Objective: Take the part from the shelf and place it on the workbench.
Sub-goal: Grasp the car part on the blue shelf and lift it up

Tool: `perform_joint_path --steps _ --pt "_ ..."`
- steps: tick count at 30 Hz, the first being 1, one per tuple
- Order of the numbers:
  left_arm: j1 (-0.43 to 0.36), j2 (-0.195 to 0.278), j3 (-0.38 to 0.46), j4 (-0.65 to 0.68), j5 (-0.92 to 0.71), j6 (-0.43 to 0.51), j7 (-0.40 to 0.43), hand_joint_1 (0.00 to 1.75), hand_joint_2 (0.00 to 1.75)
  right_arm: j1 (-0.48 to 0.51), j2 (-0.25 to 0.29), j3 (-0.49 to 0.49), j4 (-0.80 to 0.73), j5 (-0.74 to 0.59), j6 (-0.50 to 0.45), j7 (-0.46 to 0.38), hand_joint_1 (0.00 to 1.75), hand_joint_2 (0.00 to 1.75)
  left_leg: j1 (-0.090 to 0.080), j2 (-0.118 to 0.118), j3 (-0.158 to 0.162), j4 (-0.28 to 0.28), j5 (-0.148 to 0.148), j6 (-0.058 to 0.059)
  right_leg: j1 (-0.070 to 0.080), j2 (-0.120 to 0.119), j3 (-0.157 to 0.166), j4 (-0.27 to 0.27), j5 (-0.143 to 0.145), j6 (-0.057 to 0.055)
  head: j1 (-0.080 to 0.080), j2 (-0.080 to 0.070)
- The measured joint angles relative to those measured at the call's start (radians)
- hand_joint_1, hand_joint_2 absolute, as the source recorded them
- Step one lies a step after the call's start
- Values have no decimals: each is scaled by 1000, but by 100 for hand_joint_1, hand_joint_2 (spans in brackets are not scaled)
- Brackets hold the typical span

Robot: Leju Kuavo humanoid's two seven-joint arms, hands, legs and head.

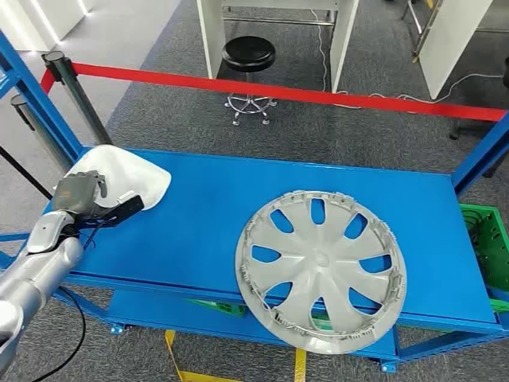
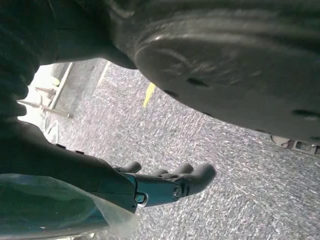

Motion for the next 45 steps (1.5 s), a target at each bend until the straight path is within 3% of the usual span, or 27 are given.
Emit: perform_joint_path --steps 2,4,6,8,9,10,11,13,14,16,19,21,23,24,25,26,28,30,34,36,38,40,41,42,45 --pt "21 -5 20 -24 1 38 -66 175 175 1 0 0 0 0 -3 -8 0 175 0 0 2 -1 0 -3 0 2 0 0 0 -4 1 0" --pt "75 -28 89 -100 4 88 -196 175 175 3 0 0 0 1 -11 -22 0 175 1 1 -1 12 -15 -11 -5 3 3 -3 1 -12 -1 0" --pt "141 -67 187 -214 27 106 -282 175 175 5 1 -1 0 1 -20 -34 0 175 4 1 -35 94 -66 -22 -9 2 7 -5 0 -19 -6 0" --pt "201 -97 245 -320 58 110 -289 175 175 7 1 -3 0 0 -25 -41 0 175 9 1 -96 231 -129 -29 -9 2 8 -4 -2 -23 -9 0" --pt "225 -105 254 -362 68 110 -274 175 175 7 1 -5 0 0 -26 -43 0 175 11 1 -118 279 -141 -31 -9 3 9 -4 -3 -24 -9 0" --pt "245 -110 259 -400 75 110 -261 175 175 8 1 -6 0 0 -27 -44 0 175 12 1 -126 292 -134 -31 -9 4 10 -4 -4 -24 -9 0" --pt "263 -115 265 -436 85 110 -256 175 175 8 1 -7 0 0 -28 -46 0 175 12 1 -115 263 -108 -30 -9 5 12 -4 -4 -24 -9 0" --pt "296 -128 281 -518 130 110 -271 175 175 8 1 -7 0 1 -33 -49 0 175 11 1 -55 128 -34 -23 -8 6 16 -4 -8 -20 -9 0" --pt "315 -137 287 -571 163 109 -280 175 175 9 1 -7 0 2 -38 -54 0 175 9 0 -26 64 -11 -19 -6 6 17 -3 -10 -16 -9 0" --pt "366 -159 290 -700 226 105 -278 175 175 12 1 -8 0 -1 -46 -83 0 175 4 0 -2 8 -3 -12 -4 5 17 -2 -12 -7 -8 0" --pt "452 -189 277 -895 262 103 -266 175 175 26 1 -12 -1 -23 -46 -175 0 175 5 -1 -2 0 -1 4 -6 3 10 4 -22 10 -8 0" --pt "499 -208 262 -1002 265 107 -279 175 175 35 -1 -17 -2 -40 -51 -240 0 175 9 0 0 -6 2 17 -6 3 -25 71 -66 20 -5 0" --pt "543 -225 246 -1085 282 109 -309 175 175 38 -4 -21 -2 -49 -83 -282 0 175 8 0 0 -6 1 23 -7 3 -90 206 -130 26 -2 0" --pt "566 -235 237 -1122 294 109 -328 175 175 39 -5 -23 -2 -50 -112 -293 0 175 8 0 0 -6 0 24 -8 3 -118 263 -148 29 -3 0" --pt "590 -244 228 -1156 307 109 -346 175 175 39 -6 -23 -2 -51 -146 -300 0 175 8 -1 1 -5 0 24 -8 3 -133 290 -149 31 -3 0" --pt "612 -253 219 -1190 322 109 -362 175 175 41 -6 -24 -2 -51 -179 -301 0 175 8 -3 1 -4 0 24 -9 3 -128 277 -131 32 -3 0" --pt "649 -266 202 -1256 364 109 -386 175 175 38 -7 -30 -6 -67 -241 -303 0 175 9 -7 2 1 -2 22 -12 2 -71 153 -62 32 -2 0" --pt "682 -273 184 -1320 409 106 -405 175 175 5 -8 -49 -14 -105 -285 -307 0 175 5 -5 -1 13 -7 13 -12 3 -18 41 -14 26 -2 0" --pt "734 -280 141 -1418 432 106 -437 175 175 -69 -12 -99 -31 -158 -289 -296 0 175 5 -3 -3 24 -13 -5 -9 4 -7 13 1 4 -2 0" --pt "755 -281 125 -1448 437 108 -451 175 175 -80 -13 -119 -35 -177 -263 -282 0 175 7 -3 -17 72 -61 -14 -12 -2 -11 10 9 -8 -4 0" --pt "768 -281 113 -1465 449 108 -462 175 175 -85 -15 -138 -39 -196 -217 -272 0 175 8 -2 -52 189 -147 -23 -11 -7 -21 10 16 -15 -6 0" --pt "782 -283 104 -1471 467 108 -468 175 175 -88 -18 -153 -44 -208 -171 -270 0 175 9 -2 -70 282 -198 -24 -9 -9 -35 10 27 -17 -6 0" --pt "788 -284 100 -1473 477 108 -469 175 175 -89 -20 -158 -47 -210 -153 -273 0 175 9 -2 -56 280 -197 -21 -8 -10 -42 10 33 -17 -6 0" --pt "792 -284 96 -1475 486 108 -469 175 175 -91 -22 -162 -49 -211 -136 -276 0 175 8 -2 -23 239 -180 -17 -7 -10 -50 10 40 -17 -6 0" --pt "795 -286 87 -1484 503 108 -470 175 175 -96 -25 -171 -54 -212 -103 -286 0 175 0 -1 107 29 -119 3 -2 -9 -64 10 63 -12 -5 0"
